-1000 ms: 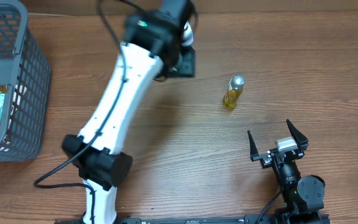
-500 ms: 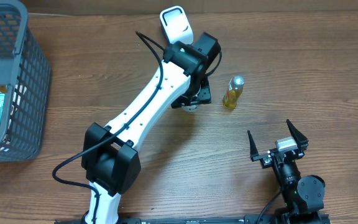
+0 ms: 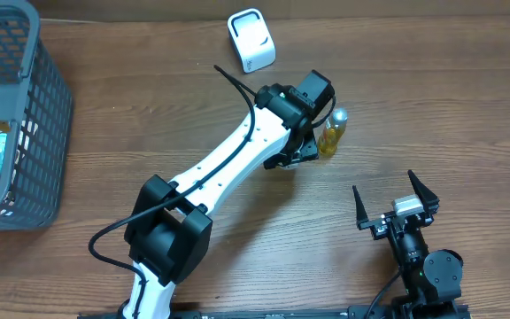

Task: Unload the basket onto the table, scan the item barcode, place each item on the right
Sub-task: 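Lower the green-capped jar onto the table beside the yellow bottle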

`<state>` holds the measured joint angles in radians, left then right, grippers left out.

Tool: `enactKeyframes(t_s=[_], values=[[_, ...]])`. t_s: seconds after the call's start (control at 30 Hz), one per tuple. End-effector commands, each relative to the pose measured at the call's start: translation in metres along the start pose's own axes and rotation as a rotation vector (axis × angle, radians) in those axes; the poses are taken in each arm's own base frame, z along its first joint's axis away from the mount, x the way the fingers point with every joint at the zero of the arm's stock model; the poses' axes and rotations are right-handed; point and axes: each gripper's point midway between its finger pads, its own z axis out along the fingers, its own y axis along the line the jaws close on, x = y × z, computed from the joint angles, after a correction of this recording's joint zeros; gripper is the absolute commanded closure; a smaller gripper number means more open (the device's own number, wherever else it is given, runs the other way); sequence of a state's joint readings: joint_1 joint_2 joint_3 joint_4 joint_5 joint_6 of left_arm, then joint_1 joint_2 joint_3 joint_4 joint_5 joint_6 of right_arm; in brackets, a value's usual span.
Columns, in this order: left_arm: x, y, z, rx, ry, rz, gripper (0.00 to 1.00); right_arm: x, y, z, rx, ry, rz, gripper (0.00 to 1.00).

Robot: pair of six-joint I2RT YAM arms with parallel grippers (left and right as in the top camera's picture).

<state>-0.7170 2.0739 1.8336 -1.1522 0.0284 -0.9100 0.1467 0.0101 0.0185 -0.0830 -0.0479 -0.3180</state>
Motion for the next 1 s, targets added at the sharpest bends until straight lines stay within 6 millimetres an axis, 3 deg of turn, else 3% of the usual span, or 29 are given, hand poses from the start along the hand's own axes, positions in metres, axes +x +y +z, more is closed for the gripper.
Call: enactKeyframes(t_s=[0.0, 0.57, 0.97], values=[[0.005, -0.005, -0.004, 0.022, -0.03, -0.017, 0.88, 0.003, 0.001, 0.0, -0.002, 0.001, 0.004, 0.0], [0.019, -0.007, 0.027, 0.029, -0.024, -0.018, 0.86, 0.003, 0.001, 0.0, -0.002, 0.001, 0.004, 0.0], [0.023, -0.009, 0.029, 0.016, -0.043, 0.002, 0.86, 0.003, 0.001, 0.0, -0.002, 0.001, 0.004, 0.0]])
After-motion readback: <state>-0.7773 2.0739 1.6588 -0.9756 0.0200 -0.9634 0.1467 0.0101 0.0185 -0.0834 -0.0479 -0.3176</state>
